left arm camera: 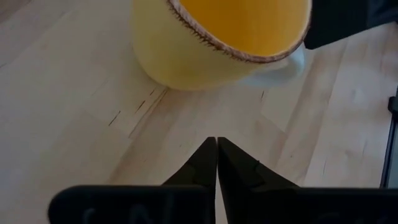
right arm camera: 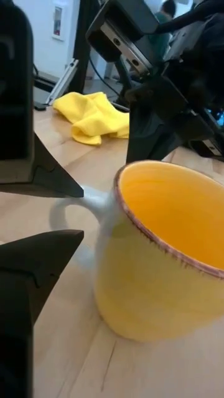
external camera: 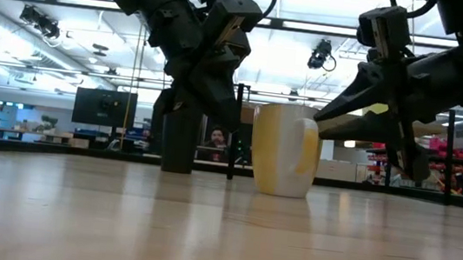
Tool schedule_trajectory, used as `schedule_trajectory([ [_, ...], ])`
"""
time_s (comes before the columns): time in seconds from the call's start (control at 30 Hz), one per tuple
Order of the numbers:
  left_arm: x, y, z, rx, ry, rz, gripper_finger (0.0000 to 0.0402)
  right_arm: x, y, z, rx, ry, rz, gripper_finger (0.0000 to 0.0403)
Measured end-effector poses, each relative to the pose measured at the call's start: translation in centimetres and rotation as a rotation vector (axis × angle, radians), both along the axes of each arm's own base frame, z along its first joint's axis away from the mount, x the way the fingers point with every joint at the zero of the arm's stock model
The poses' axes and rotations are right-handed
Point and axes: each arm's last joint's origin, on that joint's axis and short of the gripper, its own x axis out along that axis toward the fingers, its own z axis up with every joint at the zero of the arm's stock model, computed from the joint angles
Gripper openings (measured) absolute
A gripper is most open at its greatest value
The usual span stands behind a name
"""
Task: Stack small to large cups/mugs on shelf
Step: Put the orange mug on the shelf
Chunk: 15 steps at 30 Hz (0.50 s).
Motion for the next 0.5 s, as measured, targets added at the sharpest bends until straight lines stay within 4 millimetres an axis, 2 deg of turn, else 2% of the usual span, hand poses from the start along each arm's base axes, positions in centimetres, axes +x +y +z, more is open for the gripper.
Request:
schedule_trajectory([
  [0.17,0.1,1.3,0.0,0.003,-0.003,0.042,0.0013,0.1,0.0,0.2,0.008,-0.02,0.0,0.0109],
  [0.33,0.2,2.7,0.0,0.004,-0.004,0.082,0.0028,0.1,0.0,0.2,0.008,-0.022,0.003,0.011],
  [0.5,0.3,3.2,0.1,0.002,-0.008,0.093,0.0042,0.1,0.0,0.2,0.011,-0.022,0.0,0.011],
])
